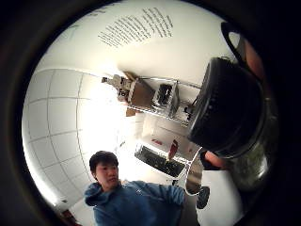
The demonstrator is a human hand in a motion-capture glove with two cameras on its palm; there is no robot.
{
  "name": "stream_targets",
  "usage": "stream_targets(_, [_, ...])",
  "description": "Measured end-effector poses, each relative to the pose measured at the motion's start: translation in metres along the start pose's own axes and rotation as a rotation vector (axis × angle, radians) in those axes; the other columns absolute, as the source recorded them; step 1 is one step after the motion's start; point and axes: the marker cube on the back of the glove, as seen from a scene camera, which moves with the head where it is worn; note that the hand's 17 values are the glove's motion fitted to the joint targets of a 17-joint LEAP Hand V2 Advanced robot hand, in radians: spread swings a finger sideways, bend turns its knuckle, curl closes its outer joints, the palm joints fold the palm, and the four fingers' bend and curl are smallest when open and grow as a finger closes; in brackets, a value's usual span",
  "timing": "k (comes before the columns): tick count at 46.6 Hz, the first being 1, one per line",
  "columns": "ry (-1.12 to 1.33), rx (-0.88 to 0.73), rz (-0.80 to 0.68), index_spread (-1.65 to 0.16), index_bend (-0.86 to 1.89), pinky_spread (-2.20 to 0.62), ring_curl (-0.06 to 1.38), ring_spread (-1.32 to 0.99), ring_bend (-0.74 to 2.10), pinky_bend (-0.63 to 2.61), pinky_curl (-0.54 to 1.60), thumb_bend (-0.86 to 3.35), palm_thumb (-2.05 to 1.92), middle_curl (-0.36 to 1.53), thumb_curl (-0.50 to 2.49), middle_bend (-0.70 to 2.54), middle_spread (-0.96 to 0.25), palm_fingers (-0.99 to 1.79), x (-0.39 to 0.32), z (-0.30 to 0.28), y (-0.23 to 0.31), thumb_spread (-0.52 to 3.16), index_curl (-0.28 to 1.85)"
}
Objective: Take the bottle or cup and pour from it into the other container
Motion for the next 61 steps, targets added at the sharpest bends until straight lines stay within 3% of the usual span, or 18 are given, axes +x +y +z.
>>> stream_targets(17, [0.085,-0.086,-0.062,-0.1,0.15,-0.18,0.46,-0.15,0.64,0.45,0.4,-0.03,1.07,0.49,0.65,0.43,-0.05,1.2,-0.04,0.02,-0.002,0.15,0.37])
stream_targets(31, [0.464,-0.449,-0.133,-0.1,0.16,-0.2,0.47,-0.16,0.63,0.45,0.42,-0.04,1.06,0.51,0.68,0.43,-0.06,1.21,-0.103,0.057,-0.002,0.1,0.4])
stream_targets(54, [1.669,-0.924,-0.323,-0.09,0.16,-0.21,0.49,-0.17,0.63,0.46,0.43,-0.04,1.05,0.53,0.7,0.43,-0.06,1.22,-0.14,0.13,0.01,0.05,0.43])
stream_targets(61, [1.894,-1.004,-0.343,-0.1,0.15,-0.22,0.49,-0.17,0.62,0.47,0.43,-0.04,1.03,0.53,0.71,0.43,-0.07,1.22,-0.138,0.151,0.02,0.06,0.43])
